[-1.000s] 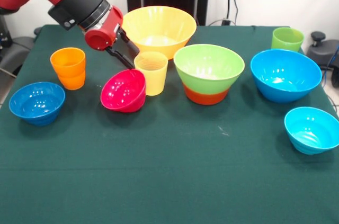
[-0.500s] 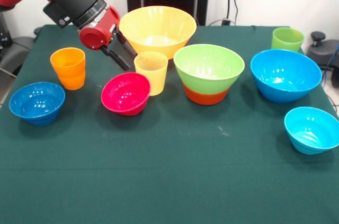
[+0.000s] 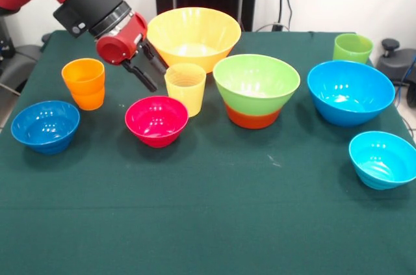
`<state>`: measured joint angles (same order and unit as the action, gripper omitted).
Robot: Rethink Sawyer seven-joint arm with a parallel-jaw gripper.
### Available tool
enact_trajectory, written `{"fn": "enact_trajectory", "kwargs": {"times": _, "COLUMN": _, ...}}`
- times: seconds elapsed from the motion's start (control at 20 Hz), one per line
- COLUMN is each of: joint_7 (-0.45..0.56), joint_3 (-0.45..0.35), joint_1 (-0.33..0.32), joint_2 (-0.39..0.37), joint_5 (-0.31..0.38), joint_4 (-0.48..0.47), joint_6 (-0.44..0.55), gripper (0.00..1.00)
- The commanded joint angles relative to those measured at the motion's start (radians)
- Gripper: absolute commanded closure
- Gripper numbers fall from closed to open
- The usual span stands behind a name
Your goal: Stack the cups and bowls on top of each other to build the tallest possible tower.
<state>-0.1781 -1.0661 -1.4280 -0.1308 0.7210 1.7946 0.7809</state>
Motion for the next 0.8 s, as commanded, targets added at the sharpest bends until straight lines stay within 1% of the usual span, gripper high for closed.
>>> {"fn": "enact_trajectory", "kwargs": {"times": 0.05, "joint_7": 0.235, "joint_3": 0.030, "joint_1": 0.008, "joint_2": 0.097, "joint_5": 0.096, "joint_4": -0.050, "joint_6": -0.059, "gripper": 0.00}}
{"fn": "enact_trajectory", "kwargs": {"times": 0.25, "joint_7": 0.252, "joint_3": 0.032, "joint_1": 0.003, "joint_2": 0.127, "joint_5": 0.120, "joint_4": -0.067, "joint_6": -0.074, "gripper": 0.00}}
{"fn": "enact_trajectory", "kwargs": {"times": 0.55, "joint_7": 0.305, "joint_3": 0.036, "joint_1": -0.007, "joint_2": 0.187, "joint_5": 0.154, "joint_4": -0.102, "joint_6": -0.099, "gripper": 0.00}}
{"fn": "enact_trajectory", "kwargs": {"times": 0.8, "joint_7": 0.298, "joint_3": 0.025, "joint_1": -0.011, "joint_2": 0.184, "joint_5": 0.168, "joint_4": -0.098, "joint_6": -0.100, "gripper": 0.00}}
